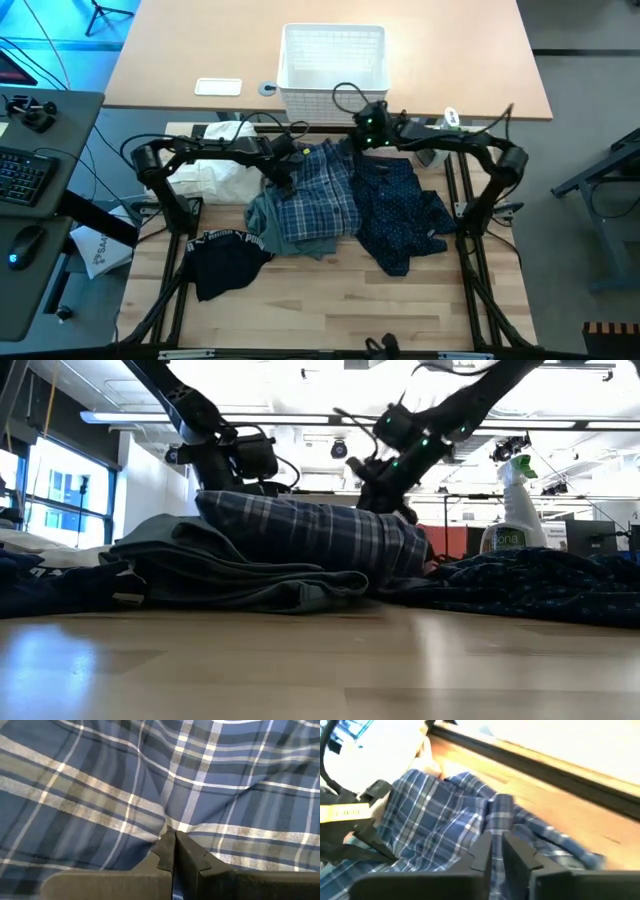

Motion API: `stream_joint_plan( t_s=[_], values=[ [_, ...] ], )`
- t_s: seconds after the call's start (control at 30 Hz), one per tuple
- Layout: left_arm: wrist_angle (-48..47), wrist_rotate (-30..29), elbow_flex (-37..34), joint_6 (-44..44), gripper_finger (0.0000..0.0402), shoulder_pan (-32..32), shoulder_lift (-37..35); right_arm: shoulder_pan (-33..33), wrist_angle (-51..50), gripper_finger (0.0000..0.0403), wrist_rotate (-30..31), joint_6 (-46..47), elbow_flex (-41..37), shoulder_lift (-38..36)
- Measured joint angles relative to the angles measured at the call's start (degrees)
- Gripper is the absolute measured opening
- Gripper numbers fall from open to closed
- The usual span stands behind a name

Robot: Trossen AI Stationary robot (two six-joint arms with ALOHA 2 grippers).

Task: Fold Laundry from Bin
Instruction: Fold the checkered blue polo

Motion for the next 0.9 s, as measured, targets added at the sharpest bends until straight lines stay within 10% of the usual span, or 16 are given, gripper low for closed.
stream_joint_plan(
  t_s=[0.3, 0.67, 0.9],
  values=[
    [0.08, -0.24, 0.84, -2.58, 0.0000, 0.02, -5.35, -0.13, -9.59, 0.0104, 4.07, 4.94, -0.04, 3.31],
    [3.72, -0.35, 0.74, -2.53, 0.0000, 0.02, -5.46, 0.58, 15.64, 0.0053, -4.68, 12.27, -0.11, 15.38],
    [2.58, -4.13, 1.01, -2.07, 0.0000, 0.02, -9.04, -0.19, 9.77, 0.0030, -1.49, 9.71, -0.02, 8.95]
  ],
)
